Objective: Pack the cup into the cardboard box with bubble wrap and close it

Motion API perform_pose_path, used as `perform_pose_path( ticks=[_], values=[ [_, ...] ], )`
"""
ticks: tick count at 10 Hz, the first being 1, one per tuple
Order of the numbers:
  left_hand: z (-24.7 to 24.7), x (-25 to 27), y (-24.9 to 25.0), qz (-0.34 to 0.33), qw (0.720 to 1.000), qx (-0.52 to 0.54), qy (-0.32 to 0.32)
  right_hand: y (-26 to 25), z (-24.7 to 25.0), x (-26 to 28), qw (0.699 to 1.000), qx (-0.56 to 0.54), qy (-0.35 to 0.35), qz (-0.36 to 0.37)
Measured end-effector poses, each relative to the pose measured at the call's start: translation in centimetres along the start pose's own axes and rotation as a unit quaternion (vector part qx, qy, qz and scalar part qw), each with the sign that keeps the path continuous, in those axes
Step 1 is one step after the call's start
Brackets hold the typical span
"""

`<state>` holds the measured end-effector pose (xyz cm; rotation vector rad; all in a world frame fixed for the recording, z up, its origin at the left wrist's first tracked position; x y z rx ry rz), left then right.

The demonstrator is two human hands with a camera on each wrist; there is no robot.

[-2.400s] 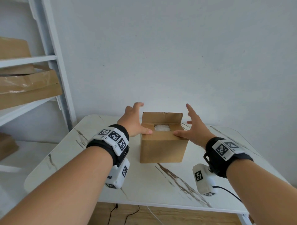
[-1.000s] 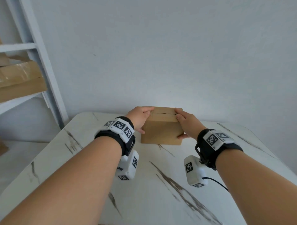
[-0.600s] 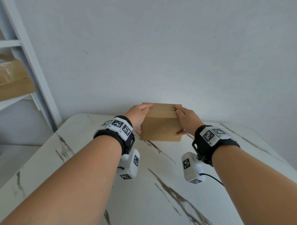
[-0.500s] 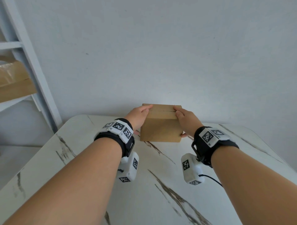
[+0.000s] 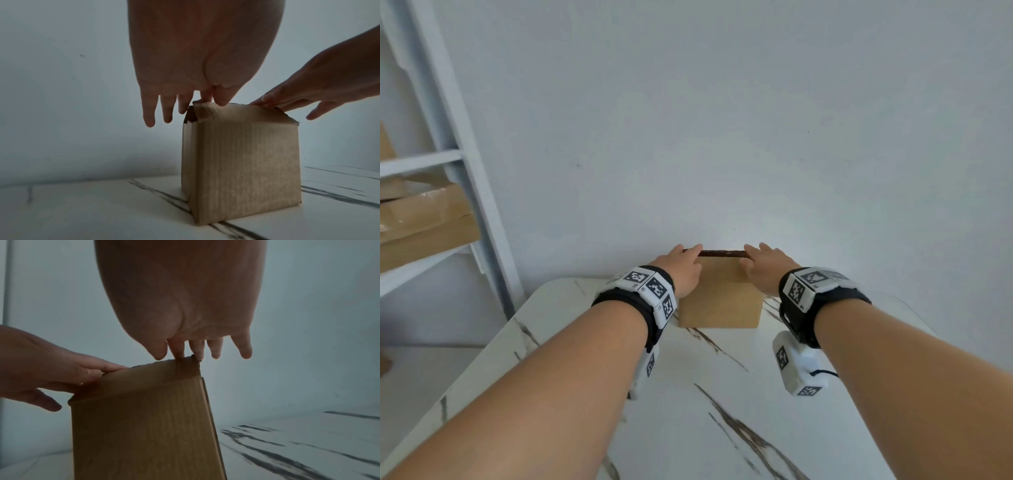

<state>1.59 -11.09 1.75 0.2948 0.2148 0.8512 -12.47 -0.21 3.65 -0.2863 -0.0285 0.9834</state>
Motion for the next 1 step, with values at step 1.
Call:
perform_pose_path(
  ticks=[1],
  values=[
    [1.41, 0.34, 0.43, -0.006, 1.0, 0.005, 0.024, -0.7, 1.96, 0.87, 0.999, 0.025, 0.023, 0.017]
  ],
)
Point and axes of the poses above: each hand's wrist, its own x-axis away from the middle knuckle, its own z-axis out of the back of the hand, y = z × x, the point moved 2 cm from there along -x, towards the middle knuckle, and after that the axes turned 10 degrees about y, right-handed, at the moved point
